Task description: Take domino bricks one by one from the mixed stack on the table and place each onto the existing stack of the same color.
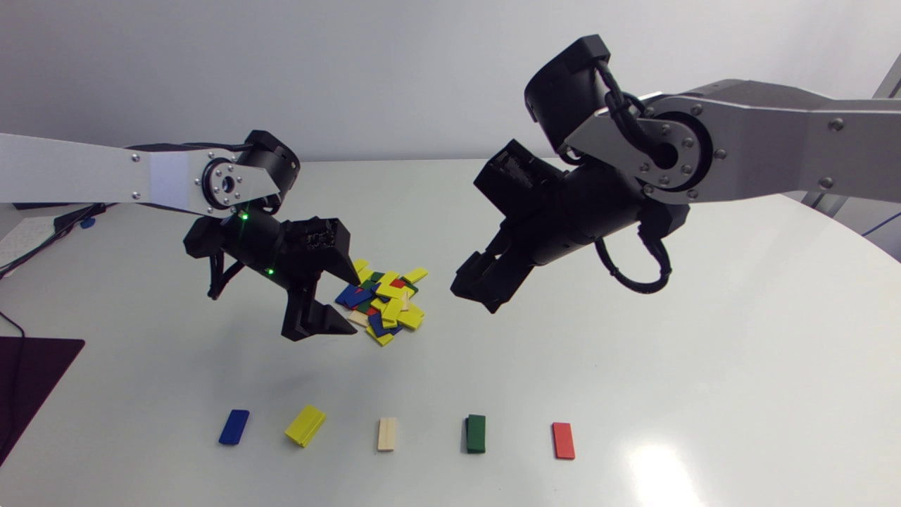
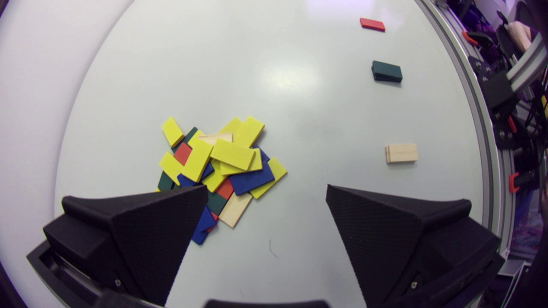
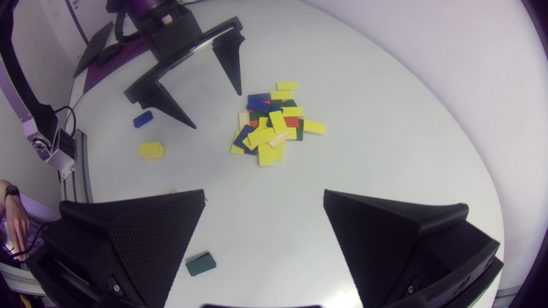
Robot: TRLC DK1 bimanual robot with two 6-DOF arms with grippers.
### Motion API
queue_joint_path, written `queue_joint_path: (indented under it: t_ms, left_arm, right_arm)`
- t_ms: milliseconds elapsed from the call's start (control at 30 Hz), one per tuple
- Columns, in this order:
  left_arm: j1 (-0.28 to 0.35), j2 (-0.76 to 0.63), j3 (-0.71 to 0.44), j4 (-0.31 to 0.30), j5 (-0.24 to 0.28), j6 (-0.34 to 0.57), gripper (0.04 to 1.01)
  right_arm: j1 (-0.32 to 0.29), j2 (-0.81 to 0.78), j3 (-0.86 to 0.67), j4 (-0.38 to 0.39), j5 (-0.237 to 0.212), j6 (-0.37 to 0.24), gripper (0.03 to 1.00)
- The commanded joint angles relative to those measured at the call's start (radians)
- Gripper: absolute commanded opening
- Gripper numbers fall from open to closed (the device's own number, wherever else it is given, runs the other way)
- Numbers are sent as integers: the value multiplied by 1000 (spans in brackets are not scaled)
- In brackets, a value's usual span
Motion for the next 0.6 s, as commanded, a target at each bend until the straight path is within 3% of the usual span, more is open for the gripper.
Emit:
queue_joint_path:
  t_ms: [0, 567]
  left_arm:
    - [-10, 50, 51, -31, 9, 65, 982]
    - [-30, 276, 273, -170, -5, 184, 980]
  right_arm:
    - [-2, 27, -5, 10, 4, 18, 970]
    - [2, 50, 6, 16, -11, 18, 970]
